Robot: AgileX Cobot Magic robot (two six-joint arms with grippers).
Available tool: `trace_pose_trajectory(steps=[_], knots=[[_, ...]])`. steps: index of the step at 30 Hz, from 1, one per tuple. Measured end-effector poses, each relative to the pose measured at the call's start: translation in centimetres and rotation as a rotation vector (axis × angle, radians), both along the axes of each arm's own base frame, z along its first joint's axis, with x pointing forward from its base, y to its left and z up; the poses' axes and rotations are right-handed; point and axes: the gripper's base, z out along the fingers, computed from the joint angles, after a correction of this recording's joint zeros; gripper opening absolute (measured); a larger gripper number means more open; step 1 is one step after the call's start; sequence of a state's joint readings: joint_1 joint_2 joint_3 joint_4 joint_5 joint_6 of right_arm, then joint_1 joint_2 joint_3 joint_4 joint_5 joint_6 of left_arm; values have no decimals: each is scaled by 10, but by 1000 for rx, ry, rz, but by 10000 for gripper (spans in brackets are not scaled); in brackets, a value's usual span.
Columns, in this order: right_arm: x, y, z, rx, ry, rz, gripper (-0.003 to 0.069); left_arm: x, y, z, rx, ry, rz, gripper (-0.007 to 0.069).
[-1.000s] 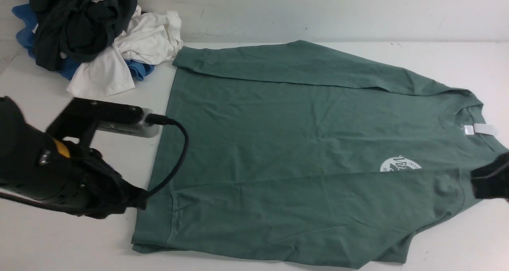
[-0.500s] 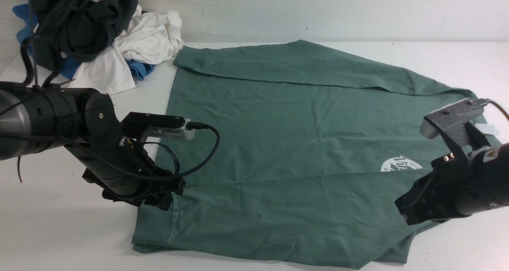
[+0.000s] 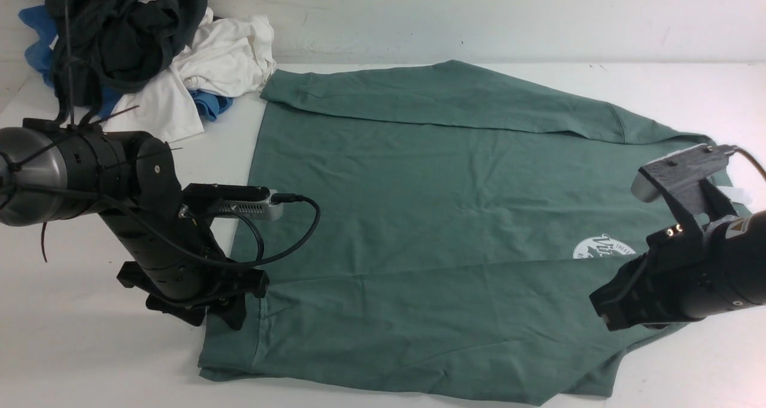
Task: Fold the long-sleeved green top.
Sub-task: Use the left arm to clamp the cuff closest to it, then use the left arm to drag and place the cuff at the centered position on the left edge of the fabric
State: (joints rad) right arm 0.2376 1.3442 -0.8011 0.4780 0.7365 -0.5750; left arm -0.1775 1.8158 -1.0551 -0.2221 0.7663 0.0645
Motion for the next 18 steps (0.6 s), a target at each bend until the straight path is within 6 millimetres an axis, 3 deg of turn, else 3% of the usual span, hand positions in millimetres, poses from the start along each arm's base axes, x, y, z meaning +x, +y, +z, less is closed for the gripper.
trace_pose_trajectory(steps=[6, 11, 13, 14, 18], knots=[[1, 0, 1, 6, -13, -9, -10, 2, 4, -3, -17, 9, 6, 357], [2, 0, 1, 9, -16, -11, -10, 2, 2, -4, -30, 9, -8, 223], [2, 0, 1, 9, -16, -11, -10, 0, 1, 0, -40, 8, -9, 86], [2, 0, 1, 9, -15, -11, -10, -1, 1, 3, -42, 5, -9, 57], [1, 0, 1, 9, -13, -10, -10, -6, 1, 29, -55, -71, -21, 27]])
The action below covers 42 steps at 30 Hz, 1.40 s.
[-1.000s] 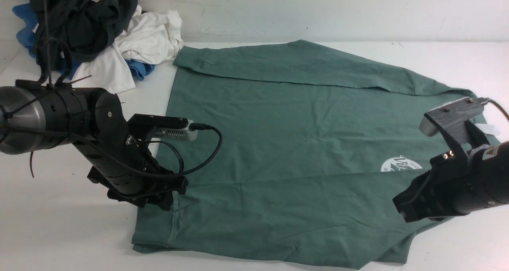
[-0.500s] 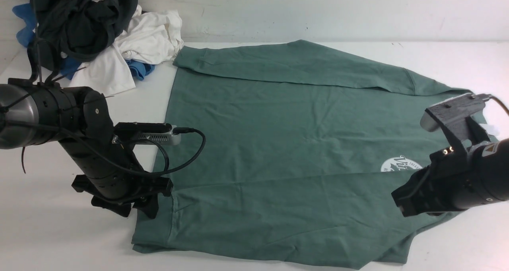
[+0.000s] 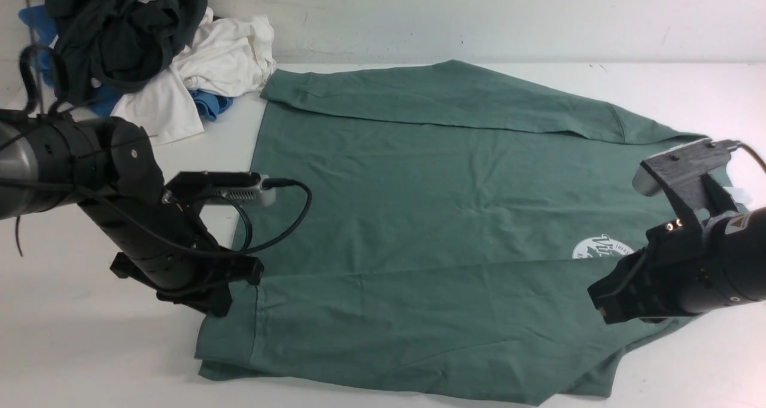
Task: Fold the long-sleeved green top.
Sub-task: Use the left arm to drag and place the cuff at the centered position on the left edge of the fabric, then use the left arm to clamp the cuff farthest from it
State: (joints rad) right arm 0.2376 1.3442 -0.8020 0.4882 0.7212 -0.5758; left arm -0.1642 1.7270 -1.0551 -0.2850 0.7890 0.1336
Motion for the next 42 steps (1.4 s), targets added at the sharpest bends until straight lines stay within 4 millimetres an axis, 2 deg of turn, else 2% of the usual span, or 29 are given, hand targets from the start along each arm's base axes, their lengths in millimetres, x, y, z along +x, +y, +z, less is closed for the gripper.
trace_pose_trajectory(steps=[2, 4, 5, 8, 11, 13, 16, 19, 21, 23, 25, 26, 29, 30, 31, 33, 34, 35, 39, 40, 41, 42], knots=[[0, 0, 0, 0, 0, 0, -10, -6, 1, 25, -13, -78, -5, 27], [0, 0, 0, 0, -2, -1, -10, -9, 1, 38, -19, -121, -15, 27], [0, 0, 0, 0, -5, -2, -10, -10, 1, 56, -19, -189, -45, 27], [1, 0, 1, 0, -15, -6, -10, -5, 1, 85, -14, -326, -94, 27], [2, 0, 1, 0, -24, -11, -10, 13, -1, 110, 2, -488, -126, 27], [2, 0, 1, 0, -25, -11, -10, 35, -3, 120, 13, -572, -133, 27], [2, 0, 1, 0, -26, -11, -10, 60, -7, 113, 13, -585, -130, 27], [2, 0, 1, 0, -26, -12, -10, 101, -13, 82, 20, -542, -131, 27], [2, 0, 1, 0, -26, -12, -10, 119, -15, 63, 23, -512, -129, 41], [2, 0, 1, 0, -26, -12, -10, 139, -14, 42, 22, -456, -121, 82], [2, 0, 1, 1, -22, -11, -10, 146, -13, 35, 22, -429, -113, 111], [2, 0, 0, 9, -14, -12, -10, 155, -10, 33, 22, -404, -89, 172], [2, 5, -2, 17, 2, -1, -10, 162, -7, 40, 22, -393, -60, 248], [1, 14, -7, 16, 15, 28, -10, 164, -6, 51, 18, -395, -33, 288], [2, 15, -8, 16, 16, 26, -10, 164, -6, 51, 16, -393, -28, 293], [6, 33, -20, 0, 19, 75, -10, 164, -9, 59, -9, -381, 0, 311], [6, 34, -21, -1, 23, 80, -10, 164, -10, 59, -11, -378, 2, 311], [12, 44, -30, -22, 15, 103, -10, 162, -16, 58, -26, -353, -5, 306], [36, 56, -50, -61, -27, 99, -10, 160, -34, 43, -64, -288, -31, 260], [44, 58, -57, -71, -39, 91, -10, 161, -39, 33, -70, -267, -36, 246], [45, 58, -59, -74, -33, 92, -10, 161, -40, 31, -70, -262, -38, 243], [52, 61, -70, -92, -24, 94, -10, 162, -46, 15, -73, -216, -46, 225]])
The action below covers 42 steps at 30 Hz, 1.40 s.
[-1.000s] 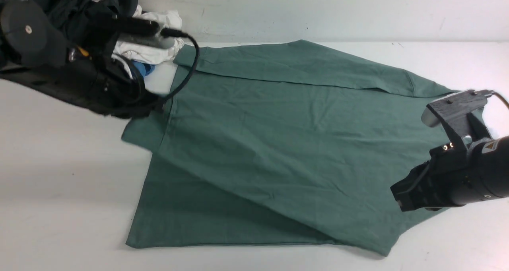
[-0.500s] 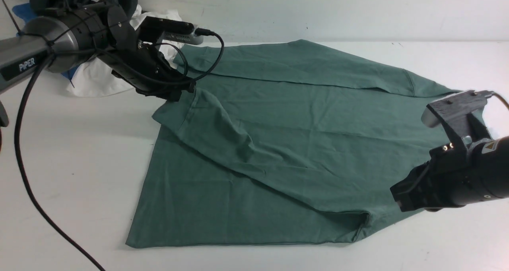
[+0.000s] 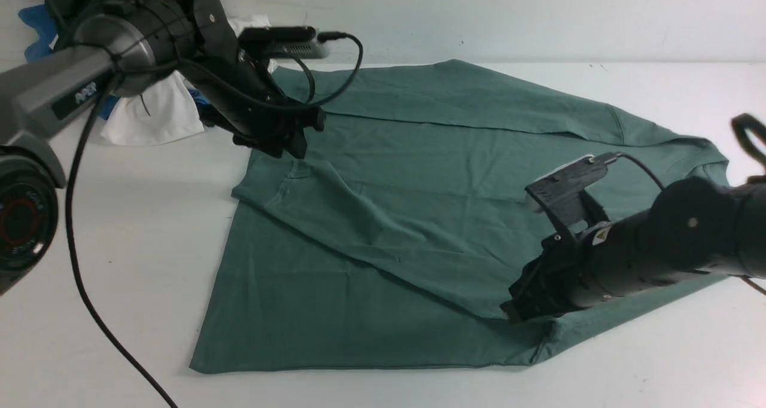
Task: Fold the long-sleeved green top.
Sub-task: Use the left arm to clamp the cuff farthest from it
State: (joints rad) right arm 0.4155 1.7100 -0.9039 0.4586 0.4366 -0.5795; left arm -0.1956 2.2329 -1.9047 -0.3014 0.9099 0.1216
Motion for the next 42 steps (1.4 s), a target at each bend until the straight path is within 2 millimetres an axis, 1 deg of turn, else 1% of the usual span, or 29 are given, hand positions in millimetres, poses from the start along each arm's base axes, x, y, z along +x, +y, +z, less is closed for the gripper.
trace_pose_trajectory(steps=[1, 2, 3, 4, 5, 9, 10, 14, 15, 17, 18, 19, 22, 24, 25, 26, 29, 30, 31, 34, 39, 42], knots=[[1, 0, -3, -5, 9, 1, -10, 0, 0, -2, 1, 5, -1, 223], [2, 1, -12, -18, 46, 9, -10, 1, -1, -12, 3, 36, -2, 218], [0, 2, -21, -31, 94, 19, -10, 1, -1, -16, 3, 49, -1, 216], [-2, 2, -24, -39, 142, 34, -10, 0, -1, -19, 2, 60, -2, 213], [-2, 3, -24, -40, 147, 38, -10, 0, -1, -19, 2, 60, -2, 213], [-15, 2, -24, -65, 301, 86, -9, 6, -2, -14, -7, 4, 7, 213], [-15, 2, -23, -65, 300, 85, -9, 6, -2, -14, -8, 0, 9, 213], [-28, -7, -21, -151, 419, 96, -9, 18, -2, -8, -22, -132, 46, 213], [-28, -7, -21, -152, 425, 93, -9, 18, -2, -8, -23, -138, 48, 213], [-33, -13, -20, -214, 468, 91, -9, 25, 0, -8, -30, -208, 73, 216], [-34, -14, -20, -230, 480, 92, -9, 26, 0, -8, -31, -216, 76, 216], [-37, -18, -19, -268, 516, 94, -9, 31, 1, -12, -34, -248, 91, 227], [-44, -22, -17, -303, 571, 102, -9, 41, 7, -21, -33, -245, 105, 258], [-47, -23, -13, -303, 583, 103, -9, 47, 13, -27, -29, -224, 107, 284], [-49, -23, -9, -293, 574, 99, -9, 52, 20, -33, -27, -208, 114, 309], [-49, -23, -8, -289, 574, 98, -9, 53, 21, -33, -27, -206, 116, 309], [-50, -21, 6, -235, 508, 80, -9, 68, 37, -46, -26, -167, 128, 369], [-50, -21, 7, -232, 502, 79, -9, 69, 37, -47, -28, -164, 132, 373], [-49, -20, 10, -215, 480, 72, -9, 74, 43, -51, -34, -150, 145, 382], [-48, -19, 12, -205, 464, 68, -9, 78, 45, -51, -45, -147, 162, 380], [-47, -19, 11, -202, 456, 66, -9, 79, 45, -52, -44, -149, 164, 330], [-47, -19, 11, -202, 456, 66, -9, 79, 46, -49, -45, -136, 160, 322]])
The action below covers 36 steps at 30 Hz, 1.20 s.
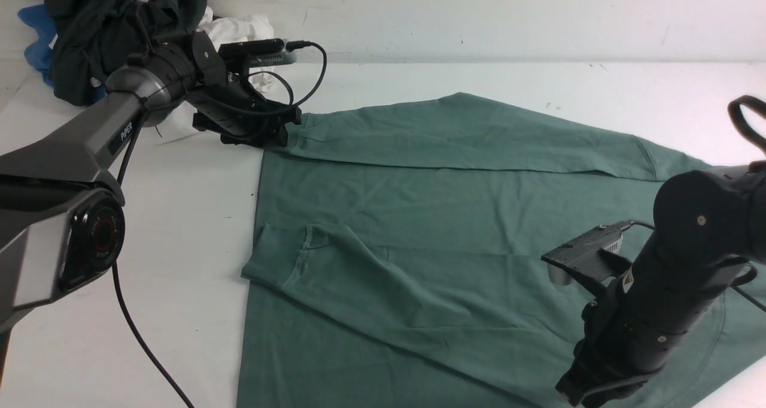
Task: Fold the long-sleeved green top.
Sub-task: Use the left arm to clamp the cuff farthest from it
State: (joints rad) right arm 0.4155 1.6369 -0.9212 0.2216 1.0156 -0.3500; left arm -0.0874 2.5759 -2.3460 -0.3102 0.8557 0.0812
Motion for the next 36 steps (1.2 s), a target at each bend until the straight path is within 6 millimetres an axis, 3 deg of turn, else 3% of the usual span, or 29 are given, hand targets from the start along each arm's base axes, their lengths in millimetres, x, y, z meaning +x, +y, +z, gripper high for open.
trace_pose_trajectory(steps=[2, 7, 10, 14, 15, 19, 22, 29, 36], knots=[[0, 0, 0, 0, 0, 0, -9, 0, 1, 3, -1, 6, -3, 333], [0, 0, 0, 1, -3, 0, -9, 0, 5, 13, 18, 7, -24, 444], [2, 1, 0, 7, -24, -4, -9, 0, 6, 4, 42, 24, -58, 449], [4, 1, 0, 17, -46, -10, -9, 1, 5, -3, 56, 21, -99, 349], [5, 2, 0, 19, -52, -11, -9, 0, 5, -3, 66, 19, -117, 263], [5, 2, 0, 17, -49, -10, -9, -1, 4, 0, 58, 29, -134, 58], [4, 1, 0, 16, -46, -10, -9, -4, 4, 7, 67, 32, -149, 33], [7, 3, 1, 35, -74, -23, -9, -12, 2, 46, 78, -7, -183, 33], [9, 4, 1, 45, -98, -30, -9, -14, 1, 45, 84, 16, -199, 35]])
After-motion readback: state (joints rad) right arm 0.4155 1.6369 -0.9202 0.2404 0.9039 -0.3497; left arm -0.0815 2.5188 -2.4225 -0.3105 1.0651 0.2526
